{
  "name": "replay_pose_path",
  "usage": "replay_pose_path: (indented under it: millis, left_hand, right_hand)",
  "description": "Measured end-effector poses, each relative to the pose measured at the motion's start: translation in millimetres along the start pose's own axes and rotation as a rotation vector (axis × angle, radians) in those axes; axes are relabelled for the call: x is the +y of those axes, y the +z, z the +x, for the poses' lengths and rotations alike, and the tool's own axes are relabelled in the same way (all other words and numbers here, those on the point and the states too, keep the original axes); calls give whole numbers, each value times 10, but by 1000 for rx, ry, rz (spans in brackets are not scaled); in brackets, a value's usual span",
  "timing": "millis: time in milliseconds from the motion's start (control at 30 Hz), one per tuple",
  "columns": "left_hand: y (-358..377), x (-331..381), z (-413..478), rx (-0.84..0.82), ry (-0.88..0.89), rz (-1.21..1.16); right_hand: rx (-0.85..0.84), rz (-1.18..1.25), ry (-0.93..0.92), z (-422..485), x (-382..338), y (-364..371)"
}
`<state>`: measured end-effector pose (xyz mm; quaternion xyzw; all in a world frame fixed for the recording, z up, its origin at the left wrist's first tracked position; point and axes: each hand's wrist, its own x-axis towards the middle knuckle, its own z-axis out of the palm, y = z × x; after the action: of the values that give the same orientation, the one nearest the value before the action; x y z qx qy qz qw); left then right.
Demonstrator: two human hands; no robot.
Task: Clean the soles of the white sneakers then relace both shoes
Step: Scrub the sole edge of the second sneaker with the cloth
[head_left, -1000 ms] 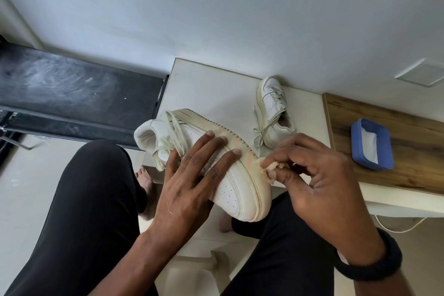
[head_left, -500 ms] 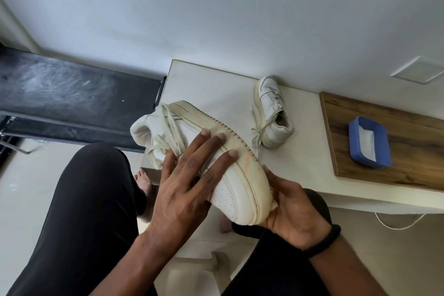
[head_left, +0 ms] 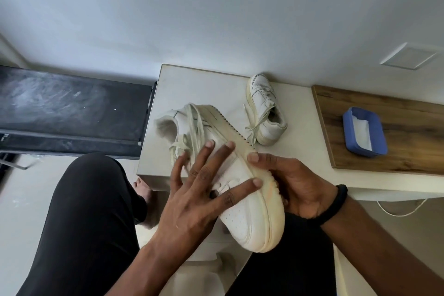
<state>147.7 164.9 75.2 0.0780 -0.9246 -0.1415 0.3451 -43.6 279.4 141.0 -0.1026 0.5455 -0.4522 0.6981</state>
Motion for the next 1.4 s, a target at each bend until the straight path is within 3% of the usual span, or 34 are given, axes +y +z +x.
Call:
replay_pose_path:
  millis: [100, 200, 300, 400, 433, 500, 667, 800, 867, 1000, 1100, 1167, 1300, 1400]
  left_hand:
    - [-2, -42, 49, -12, -147, 14]
    - [-12, -135, 57, -103, -308, -204]
    - [-83, -209, 57, -61, -638, -758]
    - [-167, -173, 172, 13, -1092, -1540]
    - [-173, -167, 218, -7, -1155, -1651]
    - [-171, -152, 286, -75, -1197, -1615]
    - [-214, -172, 373, 6, -1346, -1503]
    - [-198, -187, 361, 48, -1368, -1426]
    - [-188, -185, 358, 59, -1370, -1354]
    - [-179, -203, 348, 119, -1372, -1295]
    - [-177, -249, 353, 178, -1398, -1312]
    - [-154, -283, 342, 241, -1416, -1288]
    - [-104, -321, 313, 355, -1466, -1232]
    - [-69, -331, 297, 388, -1481, -1238]
  right_hand:
    - [62, 142, -42, 53, 42, 26]
    - [158, 152, -57, 27, 51, 51]
    - [204, 88, -117, -44, 45, 177]
    - [213, 31, -161, -49, 111, 353]
    - [224, -12, -174, -38, 154, 396]
    - [272, -112, -190, -33, 244, 498]
    - [422, -352, -300, 63, 476, 702]
    - [389, -434, -271, 23, 468, 726]
    - [381, -306, -223, -39, 422, 709]
    - [531, 62, -288, -101, 395, 541]
    - [482, 304, -355, -218, 379, 489]
    - [436, 326, -371, -329, 380, 541]
    - [462, 8, -454, -476, 432, 841]
    - [657, -477, -651, -482, 579, 1058]
